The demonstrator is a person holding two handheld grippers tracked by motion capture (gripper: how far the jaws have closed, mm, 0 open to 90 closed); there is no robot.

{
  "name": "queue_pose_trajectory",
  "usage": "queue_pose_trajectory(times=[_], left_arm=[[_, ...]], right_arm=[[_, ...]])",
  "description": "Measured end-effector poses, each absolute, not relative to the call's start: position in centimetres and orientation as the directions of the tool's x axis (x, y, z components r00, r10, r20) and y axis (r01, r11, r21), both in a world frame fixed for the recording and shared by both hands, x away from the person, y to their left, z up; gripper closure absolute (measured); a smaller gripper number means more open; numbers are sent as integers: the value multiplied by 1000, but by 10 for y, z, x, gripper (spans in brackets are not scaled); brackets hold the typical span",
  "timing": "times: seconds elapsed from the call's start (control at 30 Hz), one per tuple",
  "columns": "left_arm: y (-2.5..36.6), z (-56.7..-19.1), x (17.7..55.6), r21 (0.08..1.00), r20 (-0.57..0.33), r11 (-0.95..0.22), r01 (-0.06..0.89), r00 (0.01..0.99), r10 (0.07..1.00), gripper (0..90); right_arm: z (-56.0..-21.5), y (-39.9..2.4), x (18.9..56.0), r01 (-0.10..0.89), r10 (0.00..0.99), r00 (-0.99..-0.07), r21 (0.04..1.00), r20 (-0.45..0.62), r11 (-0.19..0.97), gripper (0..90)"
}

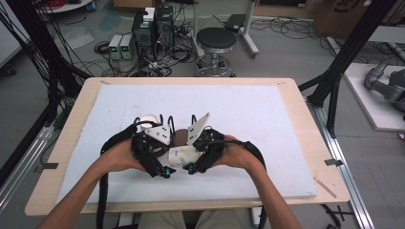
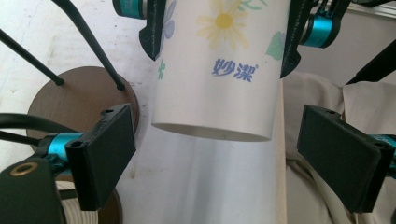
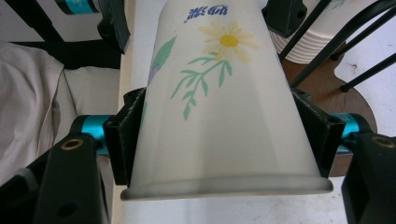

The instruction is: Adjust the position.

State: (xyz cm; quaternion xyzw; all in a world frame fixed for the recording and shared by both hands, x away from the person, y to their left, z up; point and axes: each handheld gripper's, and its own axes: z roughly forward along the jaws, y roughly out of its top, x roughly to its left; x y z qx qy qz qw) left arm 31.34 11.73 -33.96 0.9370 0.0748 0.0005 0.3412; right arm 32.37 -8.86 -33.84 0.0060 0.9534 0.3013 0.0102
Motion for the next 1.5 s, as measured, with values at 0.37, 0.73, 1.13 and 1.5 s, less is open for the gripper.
queue_pose_trajectory(times=[0.37,0.73,1.13,1.5], left_arm=[[109,-343,314,633,-54,-764,130,991,124,145],[107,-344,317,622,-56,-774,118,993,107,225],[107,-345,316,613,-42,-785,89,996,80,358],[107,-345,315,612,-49,-785,97,995,84,362]], right_arm=[[-338,-89,323,0,9,-1000,574,-13,819,293],[-338,-88,322,-3,4,-1000,574,-11,819,296],[-340,-87,322,-11,-3,-1000,568,-15,823,300],[-341,-87,322,-8,-6,-1000,571,-6,821,282]])
